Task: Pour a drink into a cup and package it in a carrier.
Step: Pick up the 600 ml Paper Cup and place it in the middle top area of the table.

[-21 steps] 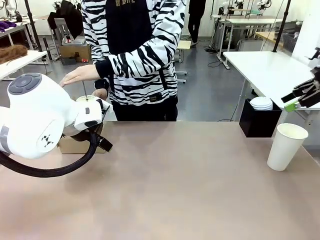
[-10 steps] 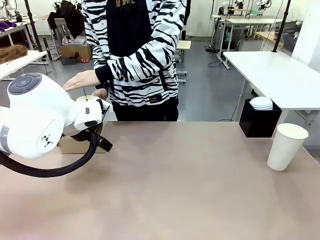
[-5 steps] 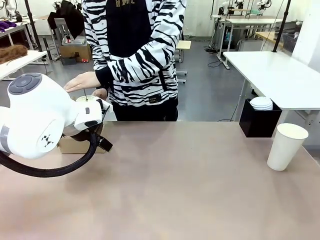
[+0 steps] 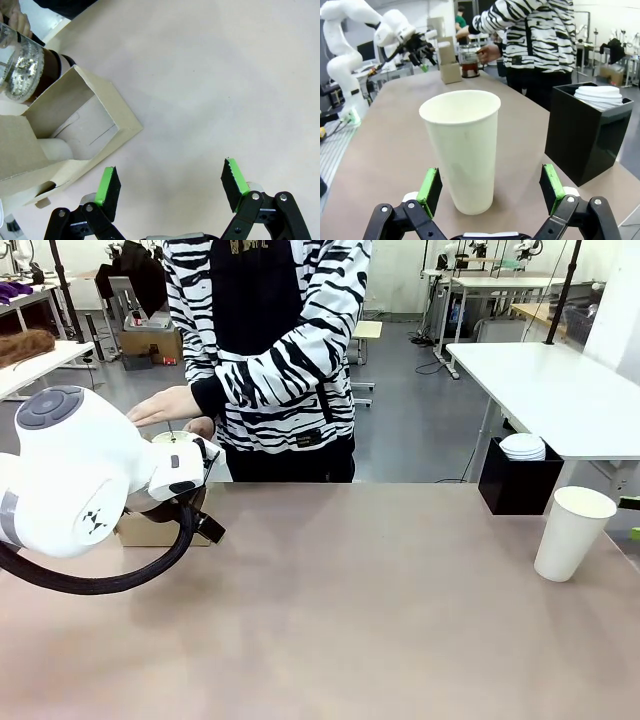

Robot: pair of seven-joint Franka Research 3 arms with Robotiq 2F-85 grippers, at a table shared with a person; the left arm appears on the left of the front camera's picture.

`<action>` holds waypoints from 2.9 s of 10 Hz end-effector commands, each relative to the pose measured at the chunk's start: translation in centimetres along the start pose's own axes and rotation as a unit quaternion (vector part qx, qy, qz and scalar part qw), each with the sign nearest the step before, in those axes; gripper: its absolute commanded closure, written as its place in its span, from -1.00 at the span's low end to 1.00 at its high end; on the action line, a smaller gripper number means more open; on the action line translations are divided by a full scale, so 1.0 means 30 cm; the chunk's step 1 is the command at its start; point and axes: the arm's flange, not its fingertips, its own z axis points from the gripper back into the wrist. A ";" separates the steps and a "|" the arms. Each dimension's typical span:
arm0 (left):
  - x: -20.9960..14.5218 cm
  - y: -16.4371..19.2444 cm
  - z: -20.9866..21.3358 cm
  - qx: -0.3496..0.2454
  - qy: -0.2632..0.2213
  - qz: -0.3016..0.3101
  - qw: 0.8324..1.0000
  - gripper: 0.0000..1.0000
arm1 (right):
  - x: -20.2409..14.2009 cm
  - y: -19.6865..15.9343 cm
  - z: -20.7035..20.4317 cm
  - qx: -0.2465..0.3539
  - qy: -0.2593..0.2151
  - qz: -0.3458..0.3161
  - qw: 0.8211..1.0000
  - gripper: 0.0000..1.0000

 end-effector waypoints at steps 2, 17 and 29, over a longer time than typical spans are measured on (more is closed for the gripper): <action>-0.001 0.000 0.001 -0.001 0.000 0.000 1.000 -1.00 | 0.012 0.041 -0.081 -0.024 0.026 0.018 0.999 -1.00; -0.001 0.000 0.001 -0.001 0.000 0.000 1.000 -1.00 | -0.069 0.070 -0.210 0.023 -0.012 -0.001 1.000 -1.00; -0.001 0.000 0.001 -0.001 0.000 0.000 1.000 -1.00 | -0.097 0.125 -0.423 0.077 -0.020 -0.022 0.997 -0.60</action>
